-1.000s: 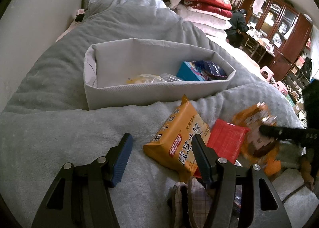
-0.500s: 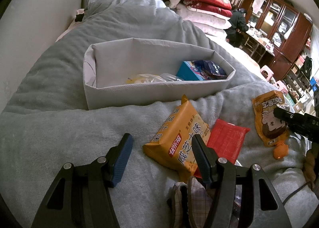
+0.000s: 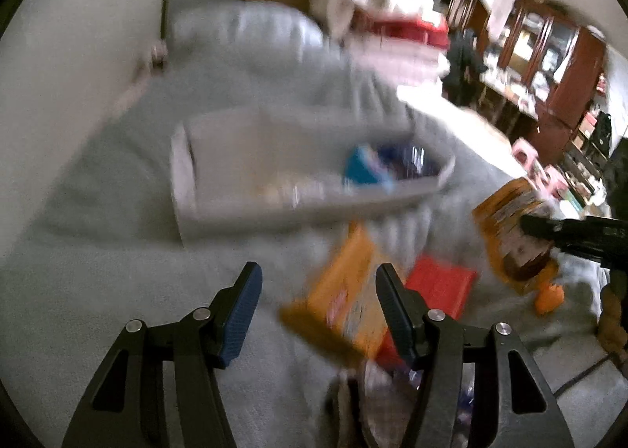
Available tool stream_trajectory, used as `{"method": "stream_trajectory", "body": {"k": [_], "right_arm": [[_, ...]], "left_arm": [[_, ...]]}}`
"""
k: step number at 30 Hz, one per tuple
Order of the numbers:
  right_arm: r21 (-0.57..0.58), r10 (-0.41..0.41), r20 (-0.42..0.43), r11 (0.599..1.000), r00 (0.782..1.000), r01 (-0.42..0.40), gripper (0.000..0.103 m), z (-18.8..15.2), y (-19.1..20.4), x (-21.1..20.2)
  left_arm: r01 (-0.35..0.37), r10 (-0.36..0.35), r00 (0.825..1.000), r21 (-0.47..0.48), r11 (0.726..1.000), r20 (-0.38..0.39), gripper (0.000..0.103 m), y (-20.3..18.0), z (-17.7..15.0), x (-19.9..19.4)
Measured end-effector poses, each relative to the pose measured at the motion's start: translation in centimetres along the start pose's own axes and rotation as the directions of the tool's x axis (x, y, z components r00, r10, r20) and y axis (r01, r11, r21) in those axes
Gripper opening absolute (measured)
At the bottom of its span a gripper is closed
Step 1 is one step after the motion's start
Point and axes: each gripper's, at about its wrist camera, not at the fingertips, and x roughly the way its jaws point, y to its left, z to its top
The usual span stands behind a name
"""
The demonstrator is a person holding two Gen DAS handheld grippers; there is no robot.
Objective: Organize objects
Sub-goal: 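Lower the Dio snack stick into the basket and open the right gripper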
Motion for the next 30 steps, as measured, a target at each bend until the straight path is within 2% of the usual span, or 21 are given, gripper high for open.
{"method": "stream_trajectory", "body": {"k": [1,2,3,5,6,8,9,11,13,14,15,17,18,21,23,28,30], "right_arm": [[-0.014,0.016,-0.010,1.000,1.000,-0.016,0.017,0.6,0.6,0.3],[-0.016,0.036,-0.016,0.999,0.999,-0.036,0.017,1.3,1.2,0.6],[0.009,0.074,-0.015,0.997,0.997,-0.073,0.017,2.6,1.8,1.1],[0.077,0.141,0.001,0.987,0.990,-0.141,0.017,4.8,2.7,1.8],[0.124,0.185,0.009,0.975,0.983,-0.184,0.017,6.6,3.6,2.6],[0.166,0.236,0.019,0.957,0.971,-0.236,0.017,9.0,5.0,3.9],[0.160,0.248,0.010,0.956,0.969,-0.247,0.019,10.2,6.0,4.7],[0.109,0.200,-0.037,0.975,0.979,-0.195,0.020,12.1,7.9,6.5],[0.100,0.158,-0.060,0.983,0.986,-0.152,0.025,13.1,8.7,7.6],[0.127,0.166,-0.051,0.979,0.985,-0.158,0.032,13.2,8.6,7.6],[0.166,0.186,-0.028,0.970,0.982,-0.179,0.044,13.4,8.5,7.3],[0.178,0.220,0.008,0.960,0.975,-0.218,0.060,13.3,8.5,6.1],[0.163,0.229,0.027,0.959,0.973,-0.230,0.063,13.2,8.6,5.2],[0.032,0.151,0.032,0.988,0.988,-0.152,0.063,12.4,10.1,2.6],[-0.053,0.111,0.024,0.993,0.994,-0.110,0.063,11.3,10.9,1.3],[-0.204,0.058,0.010,0.978,0.998,-0.055,0.063,8.2,11.5,-1.1],[-0.260,0.012,0.009,0.966,1.000,-0.009,0.063,7.1,11.6,-1.6]], "left_arm": [[-0.029,0.027,0.997,0.024,0.999,0.075,0.066,-0.4,0.8,-0.9],[-0.071,0.062,0.985,0.050,0.996,0.161,0.085,-0.8,2.0,-1.8],[-0.096,0.083,0.976,0.058,0.994,0.203,0.092,-1.1,2.8,-2.0],[-0.100,0.083,0.956,0.047,0.994,0.281,0.096,-1.2,5.1,-2.0],[-0.091,0.076,0.956,0.041,0.995,0.283,0.096,-1.2,6.6,-1.4],[-0.079,0.074,0.977,0.014,0.997,0.201,0.096,-0.9,9.2,0.4],[-0.083,0.084,0.990,-0.013,0.997,0.111,0.095,-0.5,10.4,1.8],[-0.100,0.101,0.994,-0.034,0.994,0.039,0.087,-0.2,11.1,3.0],[-0.157,0.159,0.986,-0.041,0.987,0.042,0.083,-0.2,10.9,3.1],[-0.173,0.175,0.983,-0.034,0.984,0.055,0.083,-0.2,10.6,2.8],[-0.171,0.172,0.983,-0.021,0.985,0.062,0.083,-0.6,10.3,2.3],[-0.170,0.169,0.984,0.003,0.985,0.063,0.083,-1.1,9.8,1.7],[-0.173,0.172,0.983,0.009,0.985,0.059,0.083,-1.5,9.7,1.8],[-0.187,0.185,0.981,0.027,0.982,0.049,0.083,-2.4,9.4,1.1],[-0.185,0.183,0.982,0.040,0.982,0.046,0.083,-3.2,9.2,0.8],[-0.182,0.178,0.983,0.096,0.979,0.053,0.083,-4.3,8.2,-0.5],[-0.171,0.166,0.984,0.100,0.980,0.058,0.083,-4.7,7.9,-1.0]]}}
